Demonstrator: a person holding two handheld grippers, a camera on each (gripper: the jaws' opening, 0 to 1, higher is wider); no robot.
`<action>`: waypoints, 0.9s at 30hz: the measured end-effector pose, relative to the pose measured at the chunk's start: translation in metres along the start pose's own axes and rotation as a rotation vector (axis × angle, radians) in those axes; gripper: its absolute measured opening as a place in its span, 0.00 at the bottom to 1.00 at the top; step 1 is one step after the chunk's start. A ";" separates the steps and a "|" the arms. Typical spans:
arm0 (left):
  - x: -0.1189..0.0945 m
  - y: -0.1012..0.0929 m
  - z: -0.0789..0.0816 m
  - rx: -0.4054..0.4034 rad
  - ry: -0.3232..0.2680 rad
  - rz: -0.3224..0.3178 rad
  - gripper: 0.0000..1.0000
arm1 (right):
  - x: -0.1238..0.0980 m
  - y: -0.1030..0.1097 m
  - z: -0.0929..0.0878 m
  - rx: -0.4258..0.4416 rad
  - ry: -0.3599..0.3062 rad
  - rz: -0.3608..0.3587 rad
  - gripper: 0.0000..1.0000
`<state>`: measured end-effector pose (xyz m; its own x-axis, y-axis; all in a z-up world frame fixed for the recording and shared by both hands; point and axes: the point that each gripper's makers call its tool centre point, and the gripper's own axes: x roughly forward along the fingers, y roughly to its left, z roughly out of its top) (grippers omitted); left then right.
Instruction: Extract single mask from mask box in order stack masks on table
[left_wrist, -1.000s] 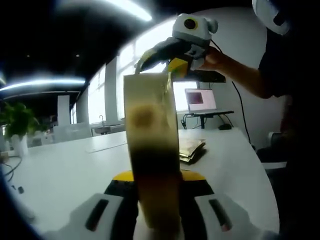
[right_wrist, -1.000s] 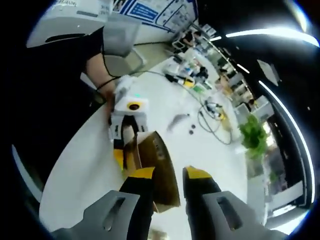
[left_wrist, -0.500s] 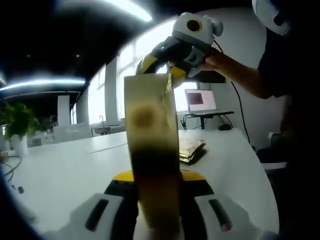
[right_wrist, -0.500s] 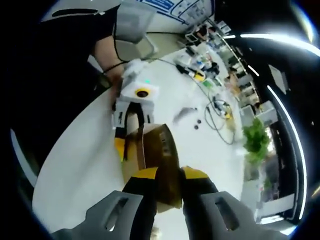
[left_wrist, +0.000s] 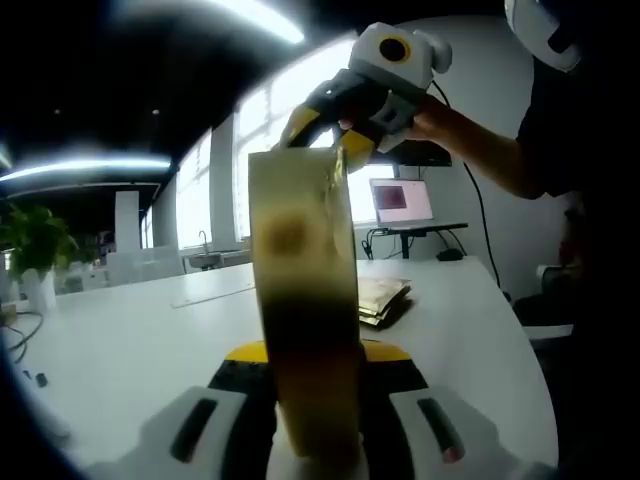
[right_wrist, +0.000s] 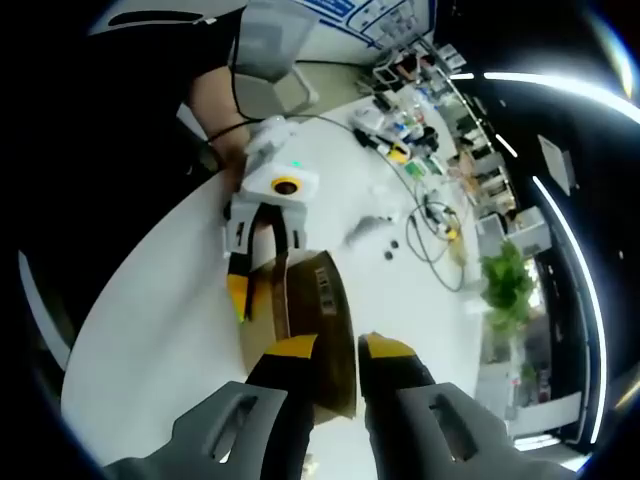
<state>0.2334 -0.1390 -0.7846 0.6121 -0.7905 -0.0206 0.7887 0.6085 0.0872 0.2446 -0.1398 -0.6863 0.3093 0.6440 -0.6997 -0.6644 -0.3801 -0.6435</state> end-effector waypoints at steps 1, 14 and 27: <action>0.000 0.000 0.000 0.000 0.000 0.000 0.33 | 0.000 0.001 0.001 0.001 -0.002 0.003 0.13; -0.001 0.002 -0.001 -0.003 -0.002 0.001 0.33 | 0.006 0.004 -0.001 -0.014 0.025 0.039 0.13; -0.001 0.001 0.000 0.002 -0.002 -0.003 0.32 | 0.017 0.015 -0.004 -0.055 0.117 0.134 0.04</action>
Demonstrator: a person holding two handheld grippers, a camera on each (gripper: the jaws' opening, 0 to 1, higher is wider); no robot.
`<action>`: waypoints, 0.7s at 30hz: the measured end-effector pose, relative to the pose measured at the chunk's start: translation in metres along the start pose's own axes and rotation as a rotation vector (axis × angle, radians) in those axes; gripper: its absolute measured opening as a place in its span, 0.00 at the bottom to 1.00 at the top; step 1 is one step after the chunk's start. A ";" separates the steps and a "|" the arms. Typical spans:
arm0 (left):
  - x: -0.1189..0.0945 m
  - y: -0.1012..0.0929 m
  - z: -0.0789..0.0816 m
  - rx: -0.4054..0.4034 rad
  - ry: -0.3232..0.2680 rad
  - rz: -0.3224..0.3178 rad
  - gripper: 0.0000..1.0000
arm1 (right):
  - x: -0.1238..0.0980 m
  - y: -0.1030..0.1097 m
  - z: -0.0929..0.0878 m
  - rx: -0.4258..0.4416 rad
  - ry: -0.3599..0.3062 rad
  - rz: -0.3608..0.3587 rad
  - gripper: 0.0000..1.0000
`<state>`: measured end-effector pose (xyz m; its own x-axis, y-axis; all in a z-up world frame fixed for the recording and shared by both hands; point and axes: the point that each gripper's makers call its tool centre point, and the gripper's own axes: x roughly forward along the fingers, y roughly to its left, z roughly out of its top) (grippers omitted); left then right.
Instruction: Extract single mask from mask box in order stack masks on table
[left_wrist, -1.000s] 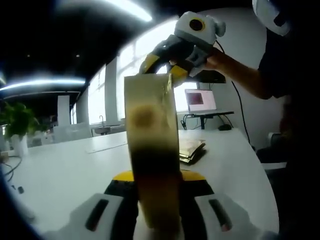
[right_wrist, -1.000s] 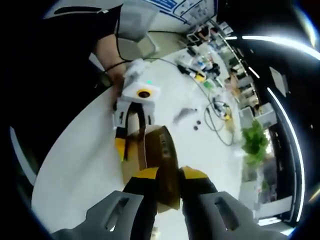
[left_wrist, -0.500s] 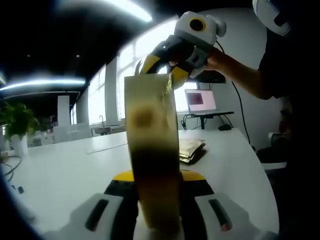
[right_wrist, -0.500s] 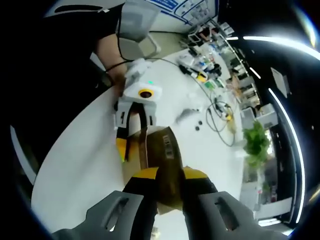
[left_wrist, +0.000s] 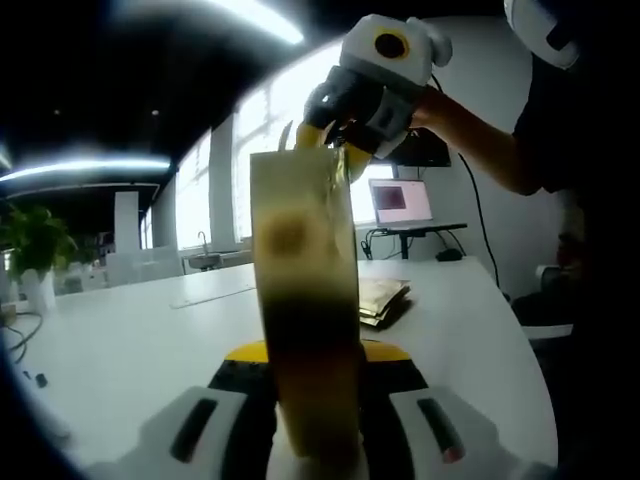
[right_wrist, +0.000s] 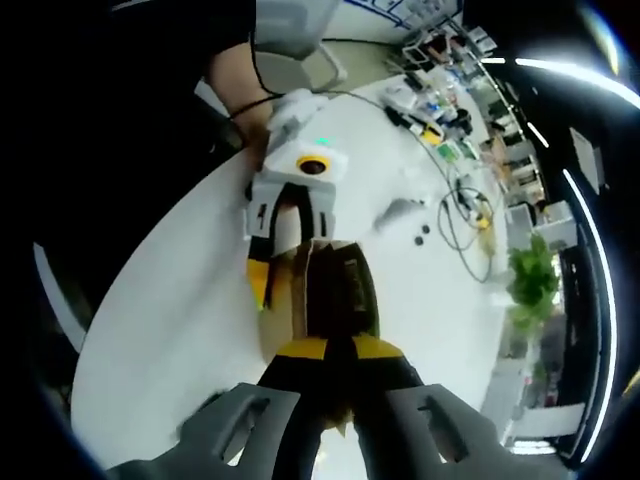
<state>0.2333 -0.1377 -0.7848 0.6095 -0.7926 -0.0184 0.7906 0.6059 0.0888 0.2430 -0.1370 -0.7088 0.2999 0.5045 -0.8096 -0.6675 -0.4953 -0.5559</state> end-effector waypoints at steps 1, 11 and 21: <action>0.000 0.000 0.000 0.000 0.000 0.000 0.32 | 0.001 -0.001 0.000 0.002 0.000 0.002 0.04; 0.000 0.000 0.000 0.001 0.000 0.001 0.33 | 0.010 -0.002 0.000 0.091 -0.045 0.076 0.04; 0.000 -0.001 0.000 0.001 -0.001 -0.002 0.33 | 0.021 0.004 0.000 0.112 -0.056 0.072 0.00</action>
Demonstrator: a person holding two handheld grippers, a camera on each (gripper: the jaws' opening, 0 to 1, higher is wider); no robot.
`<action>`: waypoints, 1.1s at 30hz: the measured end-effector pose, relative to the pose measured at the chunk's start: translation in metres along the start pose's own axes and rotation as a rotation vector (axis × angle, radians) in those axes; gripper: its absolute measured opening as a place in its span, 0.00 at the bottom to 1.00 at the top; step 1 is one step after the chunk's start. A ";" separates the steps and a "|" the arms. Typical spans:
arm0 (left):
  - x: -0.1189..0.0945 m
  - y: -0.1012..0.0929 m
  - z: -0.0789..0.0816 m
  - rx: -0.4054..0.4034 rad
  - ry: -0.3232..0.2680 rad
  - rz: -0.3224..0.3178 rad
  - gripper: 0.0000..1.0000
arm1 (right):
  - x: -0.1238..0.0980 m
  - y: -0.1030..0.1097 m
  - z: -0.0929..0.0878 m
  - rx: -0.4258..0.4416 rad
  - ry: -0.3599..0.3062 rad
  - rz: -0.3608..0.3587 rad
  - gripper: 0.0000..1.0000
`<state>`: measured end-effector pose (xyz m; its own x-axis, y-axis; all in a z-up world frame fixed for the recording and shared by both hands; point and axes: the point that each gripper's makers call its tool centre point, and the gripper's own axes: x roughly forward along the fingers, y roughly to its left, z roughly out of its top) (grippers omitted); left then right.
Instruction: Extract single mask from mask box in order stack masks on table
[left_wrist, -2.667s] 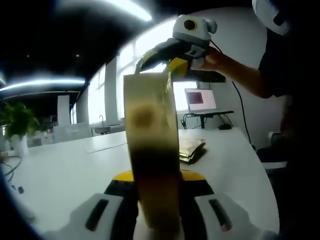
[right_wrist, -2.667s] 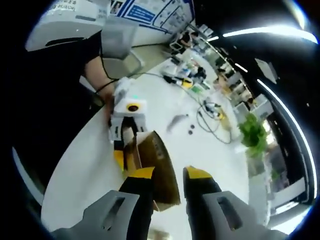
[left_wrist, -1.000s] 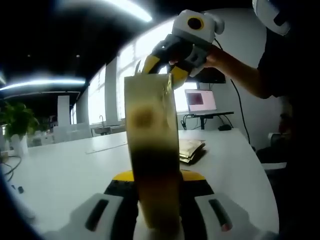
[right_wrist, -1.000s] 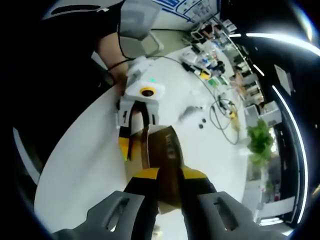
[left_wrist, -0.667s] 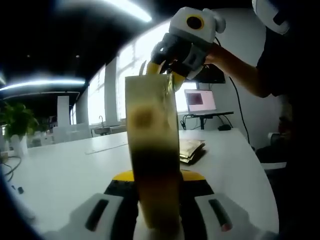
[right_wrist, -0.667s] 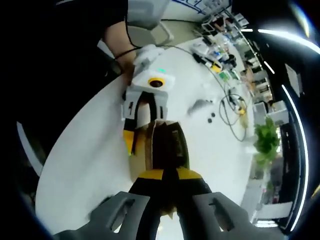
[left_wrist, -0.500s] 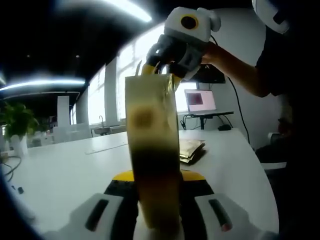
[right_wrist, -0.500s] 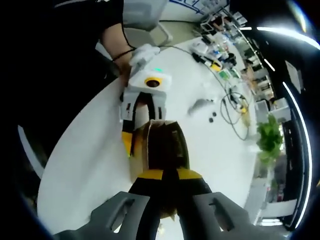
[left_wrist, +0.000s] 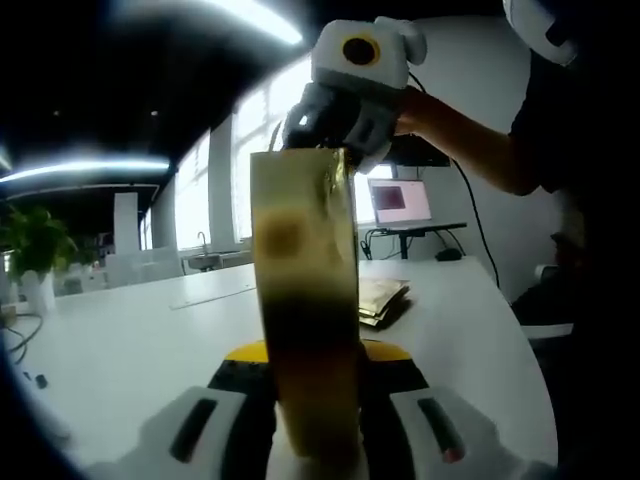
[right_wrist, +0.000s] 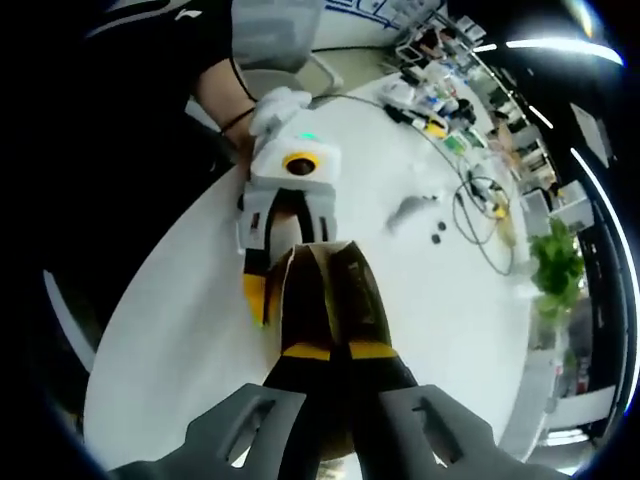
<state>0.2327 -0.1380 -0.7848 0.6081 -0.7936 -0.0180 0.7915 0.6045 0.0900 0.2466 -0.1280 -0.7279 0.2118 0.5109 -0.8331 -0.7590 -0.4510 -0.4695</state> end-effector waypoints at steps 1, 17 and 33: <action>0.000 0.000 0.000 0.001 0.000 0.001 0.33 | 0.000 0.000 0.000 0.004 -0.003 -0.002 0.00; 0.001 -0.001 -0.001 0.000 0.007 0.002 0.32 | -0.023 -0.008 0.003 0.014 -0.069 -0.102 0.00; -0.002 0.003 0.007 -0.016 -0.034 0.009 0.32 | -0.060 -0.014 0.007 0.058 -0.138 -0.232 0.00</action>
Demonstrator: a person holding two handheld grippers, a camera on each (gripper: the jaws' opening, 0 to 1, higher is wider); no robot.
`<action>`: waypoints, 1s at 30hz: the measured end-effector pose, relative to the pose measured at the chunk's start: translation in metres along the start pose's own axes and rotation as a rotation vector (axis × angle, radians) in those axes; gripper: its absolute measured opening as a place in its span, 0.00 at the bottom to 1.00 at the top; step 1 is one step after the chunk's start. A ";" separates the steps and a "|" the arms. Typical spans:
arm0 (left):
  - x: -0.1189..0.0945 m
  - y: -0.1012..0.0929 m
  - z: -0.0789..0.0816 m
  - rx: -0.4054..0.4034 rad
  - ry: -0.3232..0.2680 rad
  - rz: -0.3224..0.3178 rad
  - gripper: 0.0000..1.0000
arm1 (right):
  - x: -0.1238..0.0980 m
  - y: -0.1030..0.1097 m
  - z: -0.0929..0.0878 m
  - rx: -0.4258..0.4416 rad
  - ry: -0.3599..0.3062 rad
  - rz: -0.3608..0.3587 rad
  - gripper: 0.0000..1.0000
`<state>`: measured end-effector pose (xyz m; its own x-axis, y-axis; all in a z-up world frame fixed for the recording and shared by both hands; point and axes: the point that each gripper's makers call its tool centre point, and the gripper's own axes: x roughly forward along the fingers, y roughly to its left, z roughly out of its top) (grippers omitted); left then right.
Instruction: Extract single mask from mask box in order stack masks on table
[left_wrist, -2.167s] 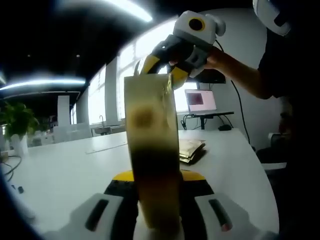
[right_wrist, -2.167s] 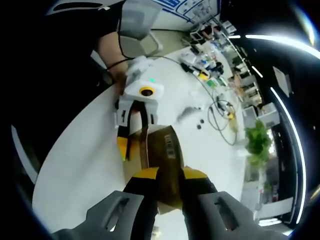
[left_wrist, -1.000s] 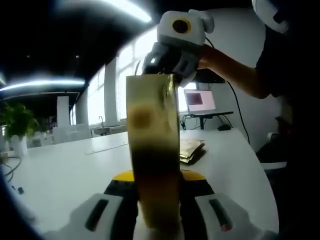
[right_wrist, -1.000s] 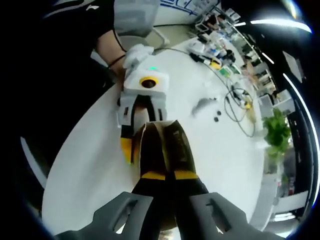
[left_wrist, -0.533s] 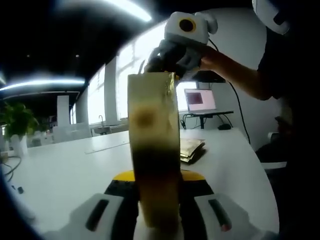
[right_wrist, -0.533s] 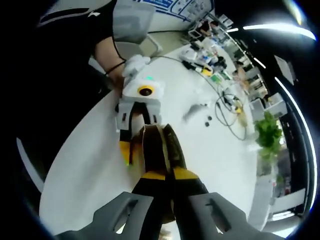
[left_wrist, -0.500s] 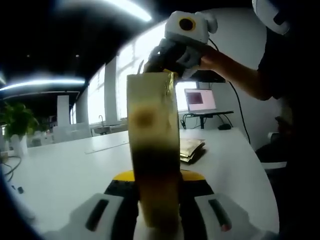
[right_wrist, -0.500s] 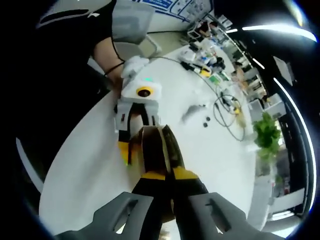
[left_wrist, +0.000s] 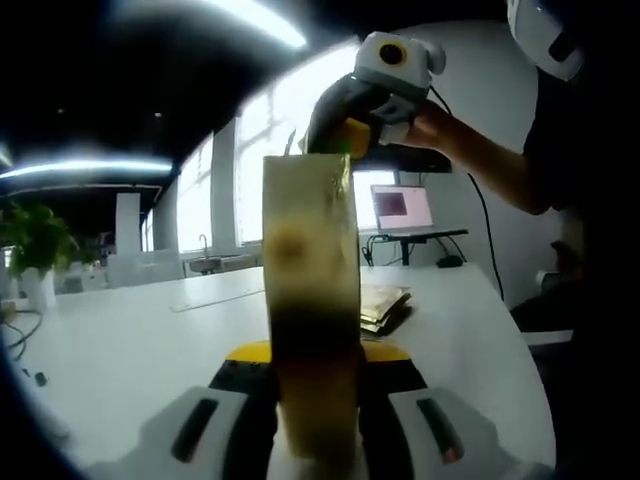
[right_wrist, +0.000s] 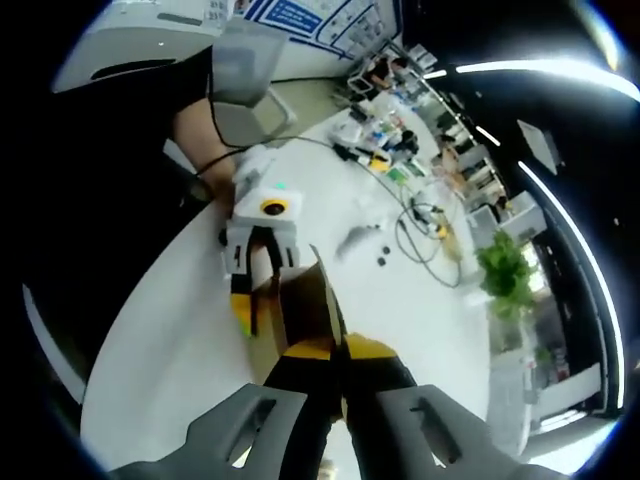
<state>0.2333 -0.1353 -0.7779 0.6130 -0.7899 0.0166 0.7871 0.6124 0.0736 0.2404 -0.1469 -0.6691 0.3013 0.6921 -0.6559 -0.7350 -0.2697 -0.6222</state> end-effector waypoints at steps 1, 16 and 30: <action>0.000 0.000 0.002 -0.004 -0.008 0.000 0.32 | -0.001 -0.002 0.000 0.000 -0.002 -0.009 0.00; -0.004 0.004 0.019 -0.043 -0.095 0.015 0.31 | -0.008 -0.017 0.010 -0.003 -0.031 -0.087 0.00; -0.004 0.005 0.018 -0.049 -0.095 0.013 0.31 | -0.034 -0.024 0.016 0.033 -0.071 -0.222 0.00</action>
<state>0.2334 -0.1292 -0.7595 0.6161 -0.7797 0.1119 0.7827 0.6219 0.0243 0.2379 -0.1532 -0.6250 0.4152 0.7780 -0.4716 -0.6754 -0.0837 -0.7327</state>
